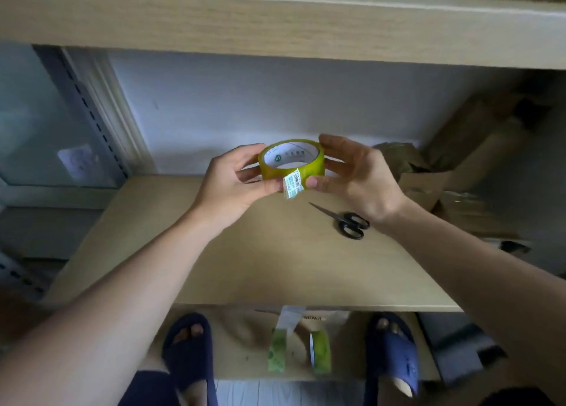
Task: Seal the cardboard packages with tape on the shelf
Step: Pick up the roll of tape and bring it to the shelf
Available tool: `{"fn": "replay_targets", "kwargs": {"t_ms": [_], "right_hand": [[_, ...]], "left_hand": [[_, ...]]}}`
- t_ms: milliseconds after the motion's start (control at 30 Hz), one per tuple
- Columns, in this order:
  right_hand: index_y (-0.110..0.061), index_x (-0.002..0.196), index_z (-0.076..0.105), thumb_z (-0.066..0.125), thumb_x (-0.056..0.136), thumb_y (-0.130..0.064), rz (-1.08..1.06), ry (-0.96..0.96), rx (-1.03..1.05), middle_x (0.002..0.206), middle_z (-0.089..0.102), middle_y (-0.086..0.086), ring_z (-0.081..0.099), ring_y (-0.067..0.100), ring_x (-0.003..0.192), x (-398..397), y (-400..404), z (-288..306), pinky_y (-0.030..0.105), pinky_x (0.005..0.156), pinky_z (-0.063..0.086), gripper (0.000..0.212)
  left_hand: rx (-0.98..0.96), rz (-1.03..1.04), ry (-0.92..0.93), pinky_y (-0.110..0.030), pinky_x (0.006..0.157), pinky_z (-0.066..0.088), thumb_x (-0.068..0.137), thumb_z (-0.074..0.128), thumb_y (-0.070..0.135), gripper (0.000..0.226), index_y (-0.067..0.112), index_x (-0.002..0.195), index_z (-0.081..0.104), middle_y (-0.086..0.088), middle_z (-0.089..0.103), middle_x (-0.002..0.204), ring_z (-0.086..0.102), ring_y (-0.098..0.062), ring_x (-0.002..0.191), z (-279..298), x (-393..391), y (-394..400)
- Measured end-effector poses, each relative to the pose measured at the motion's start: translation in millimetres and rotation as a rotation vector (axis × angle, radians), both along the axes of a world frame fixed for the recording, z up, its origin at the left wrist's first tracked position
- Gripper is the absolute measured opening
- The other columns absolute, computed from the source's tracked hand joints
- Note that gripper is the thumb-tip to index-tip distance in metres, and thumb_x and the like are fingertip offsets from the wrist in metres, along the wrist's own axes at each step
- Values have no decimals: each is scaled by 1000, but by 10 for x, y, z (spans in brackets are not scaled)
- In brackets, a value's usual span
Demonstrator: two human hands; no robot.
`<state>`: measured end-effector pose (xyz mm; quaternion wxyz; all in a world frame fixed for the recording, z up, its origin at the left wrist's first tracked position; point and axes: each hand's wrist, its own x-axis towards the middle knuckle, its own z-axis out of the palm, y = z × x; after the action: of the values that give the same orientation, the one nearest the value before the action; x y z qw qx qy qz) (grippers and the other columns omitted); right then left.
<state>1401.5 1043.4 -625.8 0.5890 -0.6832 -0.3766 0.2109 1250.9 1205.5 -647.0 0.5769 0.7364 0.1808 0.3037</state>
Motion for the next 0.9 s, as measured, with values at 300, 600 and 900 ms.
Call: {"fn": "replay_targets", "kwargs": {"t_ms": [300, 600, 900], "right_hand": [[-8, 147, 50, 88, 73, 1, 10, -18, -37, 135, 66, 1, 63, 11, 125, 130, 89, -277, 40, 109, 51, 84], [-18, 143, 54, 91, 74, -9, 21, -151, -132, 133, 66, -10, 62, 3, 123, 220, 246, -607, 35, 107, 52, 78], [-26, 133, 63, 90, 74, -11, -6, -225, -249, 121, 70, -16, 65, 4, 117, 257, 261, -847, 40, 101, 56, 66]], "left_hand": [[-39, 27, 19, -14, 85, 52, 73, 84, -7, 53, 27, 109, 65, 25, 75, 96, 70, 5, 98, -237, 96, 4], [18, -10, 135, -43, 106, 53, 55, 94, 32, 67, 25, 118, 71, 1, 73, 121, 71, -15, 111, -478, 130, 217], [215, -53, 216, -53, 108, 48, 50, 82, 79, 60, 37, 92, 75, 9, 73, 113, 67, -22, 115, -755, 263, 308]]}}
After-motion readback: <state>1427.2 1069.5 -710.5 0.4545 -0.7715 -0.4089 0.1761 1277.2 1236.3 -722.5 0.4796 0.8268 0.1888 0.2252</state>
